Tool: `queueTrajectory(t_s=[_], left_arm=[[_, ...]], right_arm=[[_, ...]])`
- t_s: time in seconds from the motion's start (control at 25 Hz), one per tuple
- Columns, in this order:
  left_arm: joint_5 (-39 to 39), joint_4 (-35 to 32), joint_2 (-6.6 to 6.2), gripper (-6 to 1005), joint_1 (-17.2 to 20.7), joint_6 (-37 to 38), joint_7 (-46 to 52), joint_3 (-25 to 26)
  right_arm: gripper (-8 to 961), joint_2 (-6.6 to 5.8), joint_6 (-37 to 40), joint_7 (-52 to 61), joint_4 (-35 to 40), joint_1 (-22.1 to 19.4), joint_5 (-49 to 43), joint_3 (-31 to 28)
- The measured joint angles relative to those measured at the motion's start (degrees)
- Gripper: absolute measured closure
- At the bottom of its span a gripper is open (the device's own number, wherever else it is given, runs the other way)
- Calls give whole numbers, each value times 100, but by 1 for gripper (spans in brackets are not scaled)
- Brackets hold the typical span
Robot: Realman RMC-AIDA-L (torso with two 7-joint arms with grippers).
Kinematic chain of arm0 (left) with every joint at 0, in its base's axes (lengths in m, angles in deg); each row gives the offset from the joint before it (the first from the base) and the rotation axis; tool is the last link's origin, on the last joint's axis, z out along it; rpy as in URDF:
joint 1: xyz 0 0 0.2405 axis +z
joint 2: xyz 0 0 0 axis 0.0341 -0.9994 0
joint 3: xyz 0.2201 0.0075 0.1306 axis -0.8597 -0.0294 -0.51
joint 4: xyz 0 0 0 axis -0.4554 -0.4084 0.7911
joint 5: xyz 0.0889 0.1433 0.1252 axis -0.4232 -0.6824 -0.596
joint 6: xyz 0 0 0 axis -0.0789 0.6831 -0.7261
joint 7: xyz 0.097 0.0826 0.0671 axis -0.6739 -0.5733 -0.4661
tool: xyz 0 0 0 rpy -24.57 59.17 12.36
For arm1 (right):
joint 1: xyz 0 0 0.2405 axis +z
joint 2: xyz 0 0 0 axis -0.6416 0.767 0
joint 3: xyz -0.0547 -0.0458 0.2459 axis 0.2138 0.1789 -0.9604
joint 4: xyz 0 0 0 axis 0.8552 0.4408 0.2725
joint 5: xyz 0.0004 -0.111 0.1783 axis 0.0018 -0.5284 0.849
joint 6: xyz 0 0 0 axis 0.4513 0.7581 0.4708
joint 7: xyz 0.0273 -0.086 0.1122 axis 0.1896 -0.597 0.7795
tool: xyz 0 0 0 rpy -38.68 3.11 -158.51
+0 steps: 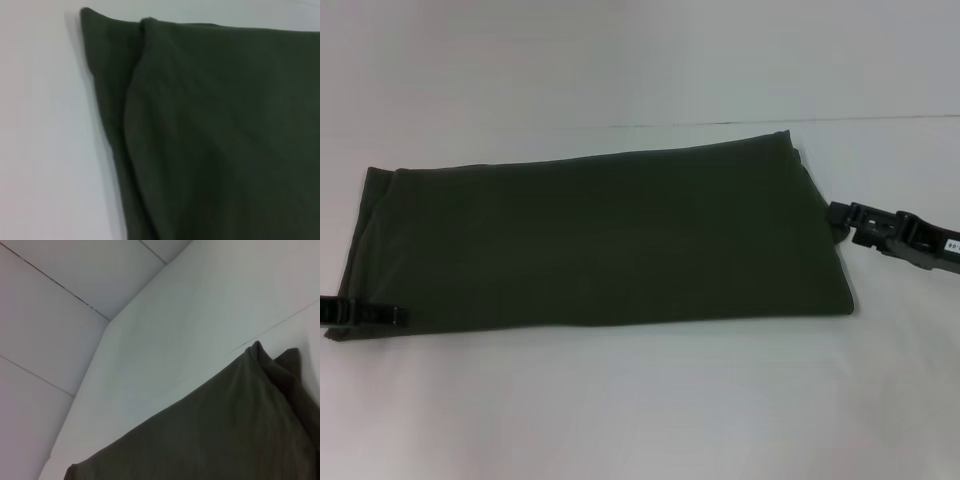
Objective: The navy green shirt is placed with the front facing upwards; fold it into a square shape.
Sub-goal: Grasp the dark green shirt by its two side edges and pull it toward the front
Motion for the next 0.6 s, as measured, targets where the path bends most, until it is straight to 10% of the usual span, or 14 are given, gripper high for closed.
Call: queueTrajectory(t_s=[0.6], left_arm=[[-64, 5, -19, 268, -39, -102, 25, -1]], right_arm=[[53, 16, -5, 2, 6, 24, -35, 3]])
